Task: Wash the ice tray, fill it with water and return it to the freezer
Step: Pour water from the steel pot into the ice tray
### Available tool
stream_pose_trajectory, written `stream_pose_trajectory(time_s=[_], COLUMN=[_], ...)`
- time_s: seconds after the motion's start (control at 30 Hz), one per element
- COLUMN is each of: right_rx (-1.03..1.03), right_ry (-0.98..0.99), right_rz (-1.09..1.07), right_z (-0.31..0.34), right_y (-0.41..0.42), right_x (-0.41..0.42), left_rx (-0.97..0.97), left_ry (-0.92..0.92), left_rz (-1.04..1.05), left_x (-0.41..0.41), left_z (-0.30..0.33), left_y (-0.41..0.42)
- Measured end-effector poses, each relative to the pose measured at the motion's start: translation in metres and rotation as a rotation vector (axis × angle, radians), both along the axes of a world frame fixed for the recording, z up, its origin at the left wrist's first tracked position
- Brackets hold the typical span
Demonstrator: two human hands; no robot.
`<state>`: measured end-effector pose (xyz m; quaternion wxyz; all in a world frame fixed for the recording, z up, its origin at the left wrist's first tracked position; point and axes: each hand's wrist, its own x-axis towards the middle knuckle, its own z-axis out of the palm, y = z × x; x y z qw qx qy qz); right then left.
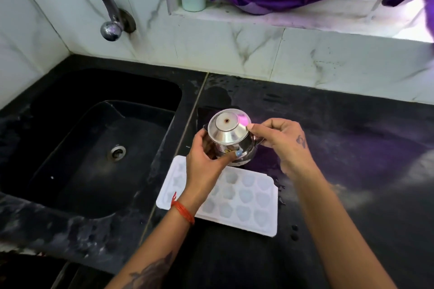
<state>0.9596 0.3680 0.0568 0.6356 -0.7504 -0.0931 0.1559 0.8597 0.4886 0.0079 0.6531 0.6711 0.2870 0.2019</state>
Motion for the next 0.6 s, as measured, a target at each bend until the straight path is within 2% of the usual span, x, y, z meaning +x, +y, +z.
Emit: stream_pose_trajectory(time_s=[0.27, 0.6], right_rx=[0.094, 0.165], right_ry=[0.108, 0.128], right_rz=[-0.070, -0.129], right_z=[-0.014, -0.021], right_y=[0.053, 0.112], right_x=[0.023, 0.068], left_rx=[0.041, 0.183], left_ry=[0.001, 0.037], left_rz=[-0.049, -0.074], left_x=[0.034, 0.092], left_z=[-0.004, -0.002], left_y=[0.064, 0.127])
